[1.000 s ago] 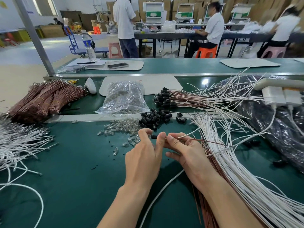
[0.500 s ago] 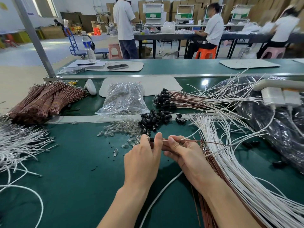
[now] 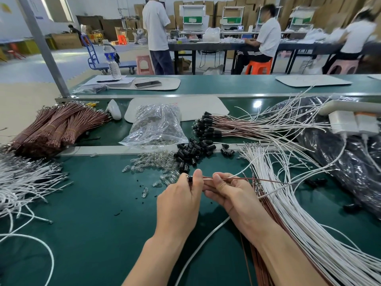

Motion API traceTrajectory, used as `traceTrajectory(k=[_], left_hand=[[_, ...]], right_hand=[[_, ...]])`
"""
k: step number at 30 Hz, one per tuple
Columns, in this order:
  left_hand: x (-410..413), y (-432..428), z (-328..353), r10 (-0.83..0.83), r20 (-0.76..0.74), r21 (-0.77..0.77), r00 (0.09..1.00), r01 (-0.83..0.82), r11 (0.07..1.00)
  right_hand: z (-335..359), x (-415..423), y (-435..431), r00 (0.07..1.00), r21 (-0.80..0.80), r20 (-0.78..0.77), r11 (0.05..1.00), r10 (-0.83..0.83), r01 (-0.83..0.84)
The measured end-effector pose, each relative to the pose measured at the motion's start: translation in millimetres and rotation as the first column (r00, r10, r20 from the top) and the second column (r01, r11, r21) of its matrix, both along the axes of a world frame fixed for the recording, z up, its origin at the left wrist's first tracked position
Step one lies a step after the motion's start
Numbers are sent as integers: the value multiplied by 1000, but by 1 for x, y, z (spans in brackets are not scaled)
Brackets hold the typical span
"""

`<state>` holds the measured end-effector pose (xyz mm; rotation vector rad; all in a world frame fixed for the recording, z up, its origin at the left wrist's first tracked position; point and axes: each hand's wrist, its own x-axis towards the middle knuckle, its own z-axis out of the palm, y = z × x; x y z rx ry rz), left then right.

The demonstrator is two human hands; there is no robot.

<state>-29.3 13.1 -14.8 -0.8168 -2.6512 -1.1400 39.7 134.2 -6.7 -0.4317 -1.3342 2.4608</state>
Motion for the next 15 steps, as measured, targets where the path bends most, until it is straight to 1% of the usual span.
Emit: traceTrajectory(k=[3,6,8,12,15], left_hand=[[1,0,0,-98,56,154,994,88,984],[3,-1,1,-219,47,259,975,200,945],[4,-2,1,-259,22,273,966,244,931],[6,-3,2,-297,11,284,955,281,917],[6,-1,-1,-238,-43,209,970,242,948]], right_hand=[[3,0,-1,1000,-13,-17,1000,4,-4],[7,0,-4,997,-5,-41,998,62,-63],[6,0,-6,995,36,-17,995,94,-93],[5,0,-8,997,87,33,994,66,-69],[5,1,-8,997,133,44,989,61,-66]])
